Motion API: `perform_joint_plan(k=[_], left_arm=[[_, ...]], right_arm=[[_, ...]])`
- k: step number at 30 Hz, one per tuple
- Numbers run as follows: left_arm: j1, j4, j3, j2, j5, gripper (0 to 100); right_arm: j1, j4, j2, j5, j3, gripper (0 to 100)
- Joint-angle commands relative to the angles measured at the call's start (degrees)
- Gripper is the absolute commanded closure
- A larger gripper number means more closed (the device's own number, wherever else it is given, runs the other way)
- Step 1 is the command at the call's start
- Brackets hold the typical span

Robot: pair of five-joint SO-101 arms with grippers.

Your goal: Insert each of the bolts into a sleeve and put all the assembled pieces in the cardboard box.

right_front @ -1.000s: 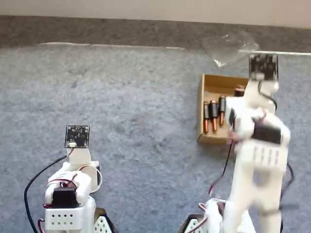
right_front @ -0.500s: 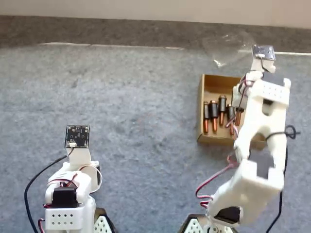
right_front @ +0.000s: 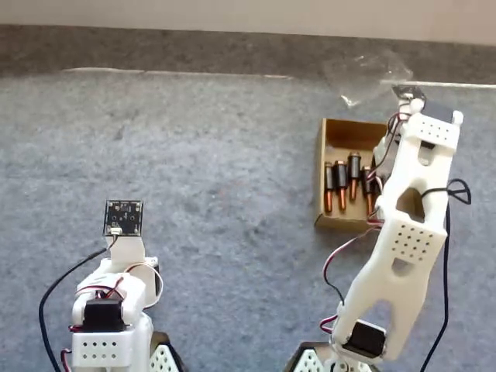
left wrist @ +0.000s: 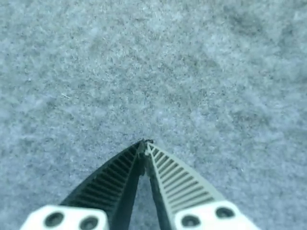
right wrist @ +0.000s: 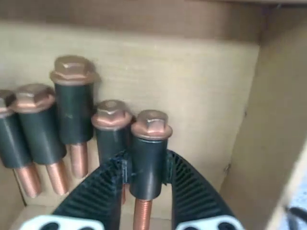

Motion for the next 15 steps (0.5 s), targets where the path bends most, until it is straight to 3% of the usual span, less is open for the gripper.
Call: perform_joint_plan(k=[1,7,15], left_arm=[[-0.4,0.2,1.3,-0.4,0.6,99],[-0.4,0.2,1.3,-0.4,0.6,99],[-0.4,0.2,1.3,-0.4,0.6,99]], right_arm=[[0.0,5.3,1.6,1.4,-9.5,98.3],[0.2,5.4,3.8,1.5,-14.3,85.4],[0.0,5.5,1.7,1.4,-16.1,85.0]])
